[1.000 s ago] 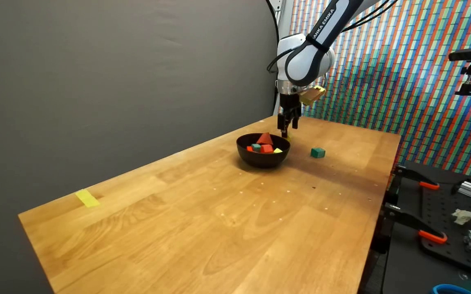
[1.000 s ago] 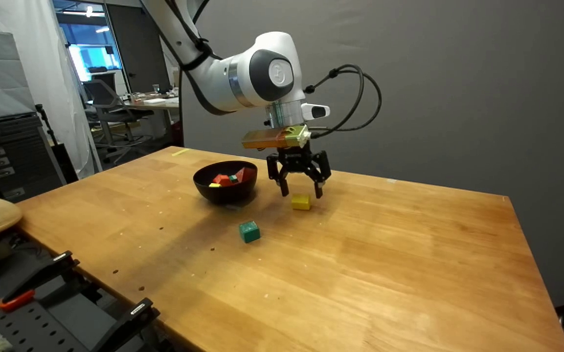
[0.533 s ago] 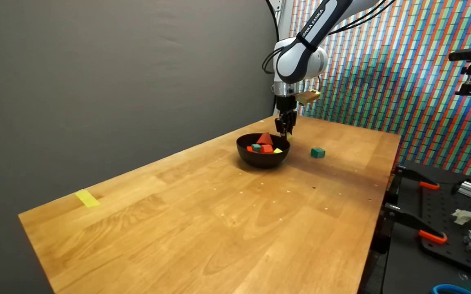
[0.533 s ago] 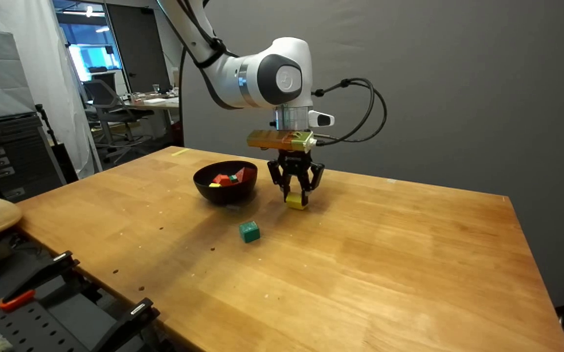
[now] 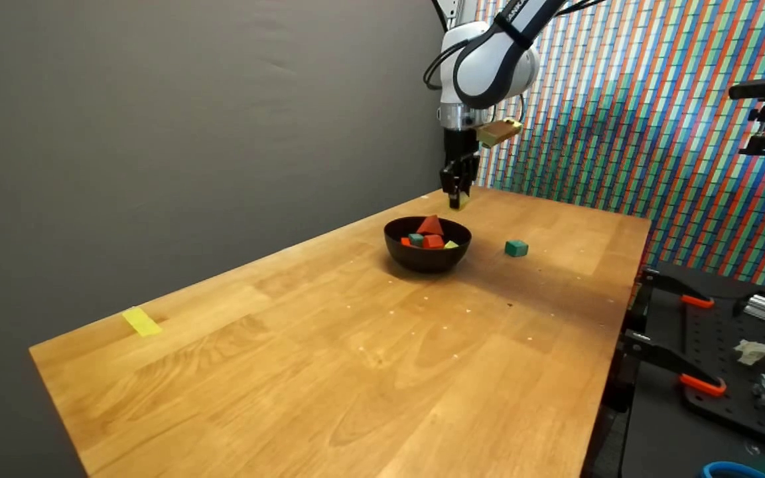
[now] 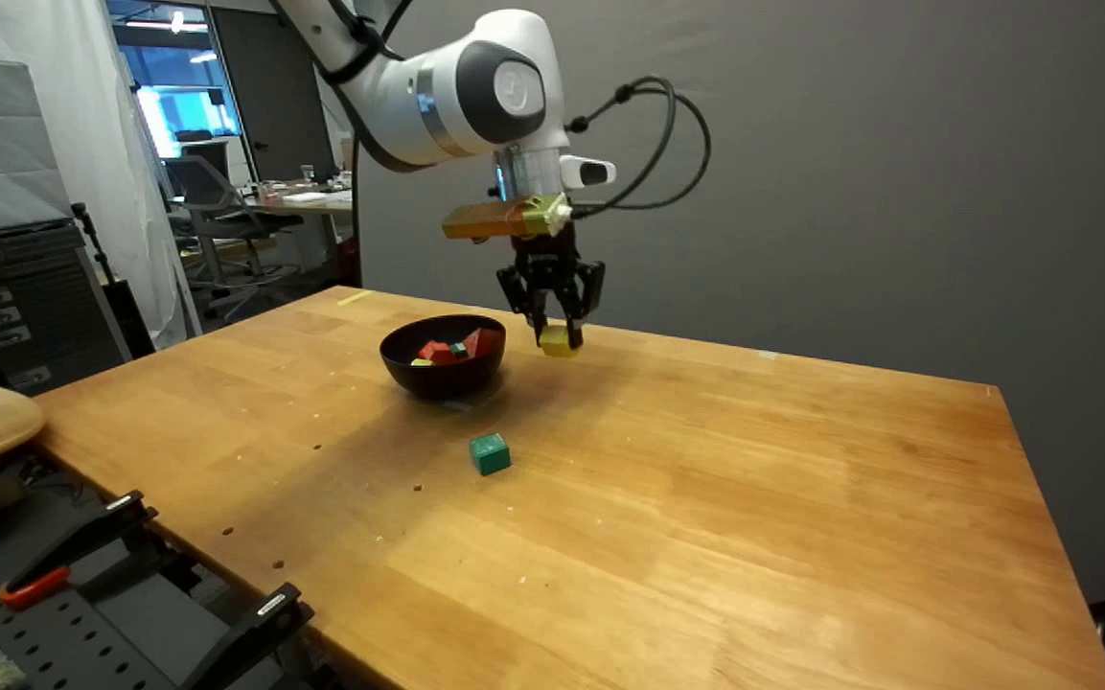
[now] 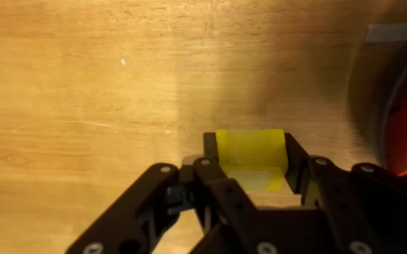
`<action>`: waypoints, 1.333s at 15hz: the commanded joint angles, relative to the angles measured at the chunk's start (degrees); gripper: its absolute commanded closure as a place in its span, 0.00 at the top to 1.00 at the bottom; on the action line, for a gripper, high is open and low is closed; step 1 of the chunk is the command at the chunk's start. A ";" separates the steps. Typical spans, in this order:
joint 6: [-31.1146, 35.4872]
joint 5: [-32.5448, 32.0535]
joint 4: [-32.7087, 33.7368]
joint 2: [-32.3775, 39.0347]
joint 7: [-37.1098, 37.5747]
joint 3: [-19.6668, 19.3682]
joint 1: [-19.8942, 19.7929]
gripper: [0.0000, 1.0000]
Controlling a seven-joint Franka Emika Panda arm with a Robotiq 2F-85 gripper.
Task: Put all the blocks inside the black bowl
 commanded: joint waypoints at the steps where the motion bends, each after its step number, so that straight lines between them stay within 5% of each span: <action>1: 1.37 -6.99 -9.30 -10.51 10.84 -2.43 7.29 0.24; 10: -1.77 -10.11 -1.56 -0.16 19.49 1.19 14.30 0.24; 11: -1.60 -8.94 -0.99 0.69 18.47 1.61 13.98 0.71; 12: -1.22 -8.63 -0.52 1.37 18.74 1.46 14.03 0.71; 16: 2.22 -6.65 -3.43 -1.31 18.70 1.29 12.88 0.99; 20: 5.72 -5.33 -11.43 -8.90 19.95 -0.12 11.68 1.00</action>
